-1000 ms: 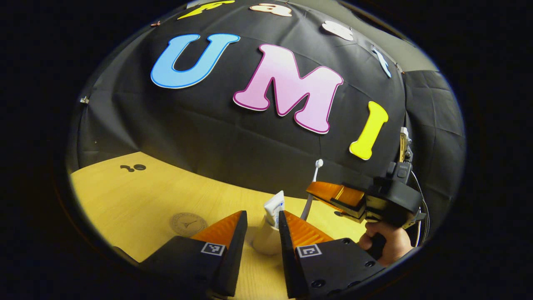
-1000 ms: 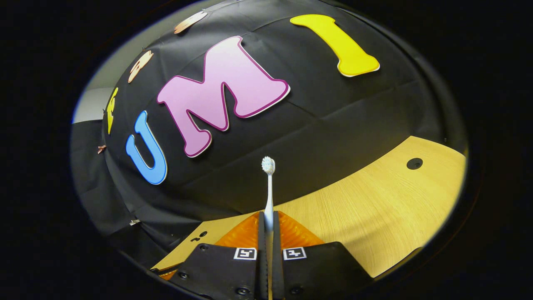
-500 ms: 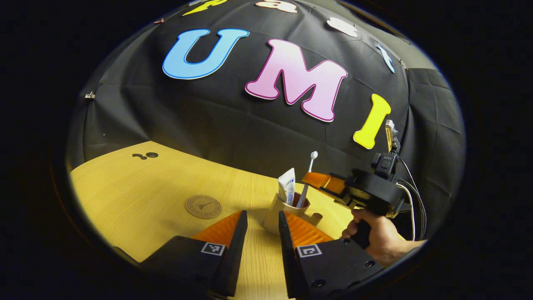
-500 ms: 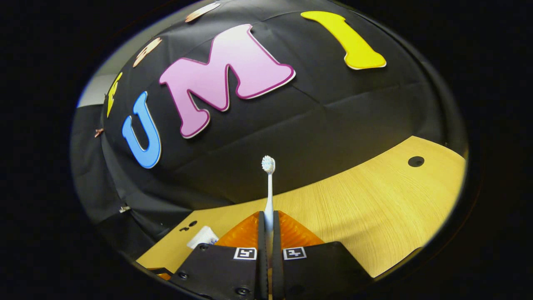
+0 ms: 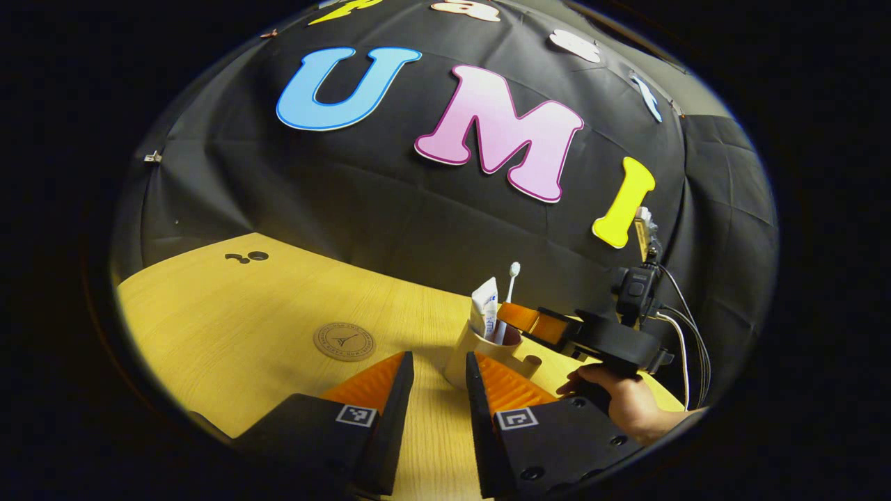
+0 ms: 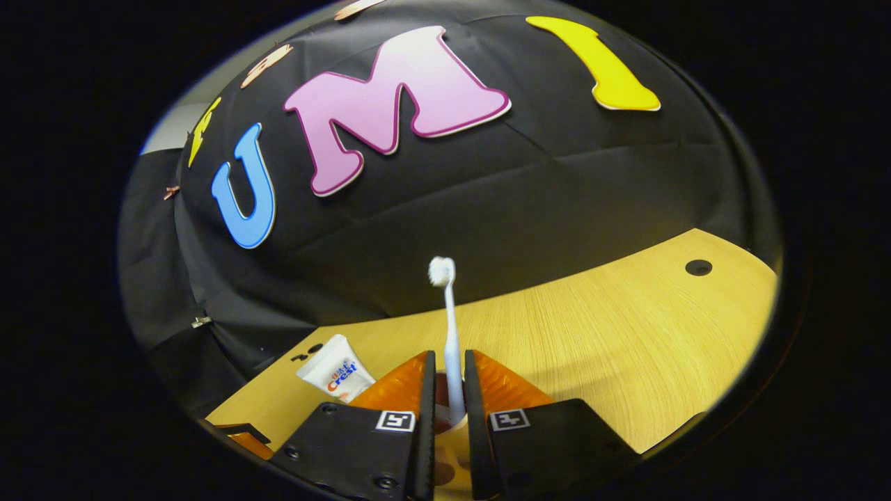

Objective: Put the toothbrush and toothpaste on the desktop into the cup, then pick up the cup and place it on the coaster on the desktop.

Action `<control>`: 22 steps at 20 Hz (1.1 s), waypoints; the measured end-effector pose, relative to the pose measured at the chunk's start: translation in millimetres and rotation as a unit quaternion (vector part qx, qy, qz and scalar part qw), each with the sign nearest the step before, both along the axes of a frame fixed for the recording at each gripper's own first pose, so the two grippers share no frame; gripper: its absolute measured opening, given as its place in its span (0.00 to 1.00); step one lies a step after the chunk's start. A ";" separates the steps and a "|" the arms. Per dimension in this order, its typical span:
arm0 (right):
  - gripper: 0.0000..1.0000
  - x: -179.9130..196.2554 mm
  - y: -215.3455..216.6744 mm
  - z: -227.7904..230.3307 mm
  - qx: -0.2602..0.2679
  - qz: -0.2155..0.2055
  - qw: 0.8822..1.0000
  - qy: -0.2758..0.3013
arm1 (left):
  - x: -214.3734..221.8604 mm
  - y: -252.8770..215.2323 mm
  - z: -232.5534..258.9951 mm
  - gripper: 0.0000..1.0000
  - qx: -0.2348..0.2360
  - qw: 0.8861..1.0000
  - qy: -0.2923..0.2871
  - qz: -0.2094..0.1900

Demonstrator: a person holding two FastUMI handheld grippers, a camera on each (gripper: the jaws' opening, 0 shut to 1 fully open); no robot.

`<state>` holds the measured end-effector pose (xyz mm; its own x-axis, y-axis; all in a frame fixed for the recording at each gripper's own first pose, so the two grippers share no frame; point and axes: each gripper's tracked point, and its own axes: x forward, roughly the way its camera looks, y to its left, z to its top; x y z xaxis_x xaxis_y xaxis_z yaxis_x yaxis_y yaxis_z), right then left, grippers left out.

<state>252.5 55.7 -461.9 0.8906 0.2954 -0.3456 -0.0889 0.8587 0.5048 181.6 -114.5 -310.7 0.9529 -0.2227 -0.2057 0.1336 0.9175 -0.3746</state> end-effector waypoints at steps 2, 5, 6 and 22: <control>0.35 -7.6 -7.4 -1.9 -0.019 0.007 1.000 0.005 | -1.6 2.3 -1.6 0.48 0.000 1.000 0.002 0.001; 0.45 -18.8 -10.4 -3.6 -0.022 0.022 0.999 0.012 | -2.9 4.3 -3.7 0.48 -0.001 1.000 0.006 0.002; 0.45 -21.9 -13.4 -0.6 -0.023 0.028 0.999 0.012 | -3.7 4.6 -4.2 0.48 0.000 1.000 0.007 0.002; 0.61 -68.3 -46.8 21.4 -0.122 0.162 0.974 0.098 | -18.9 16.8 -15.5 0.48 0.035 0.999 0.019 0.001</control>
<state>184.1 8.9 -440.5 0.6749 0.4376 -0.5942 -0.2975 0.8982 0.3236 162.7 -97.7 -326.2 0.9446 -0.2051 -0.2561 0.1191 0.9417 -0.3147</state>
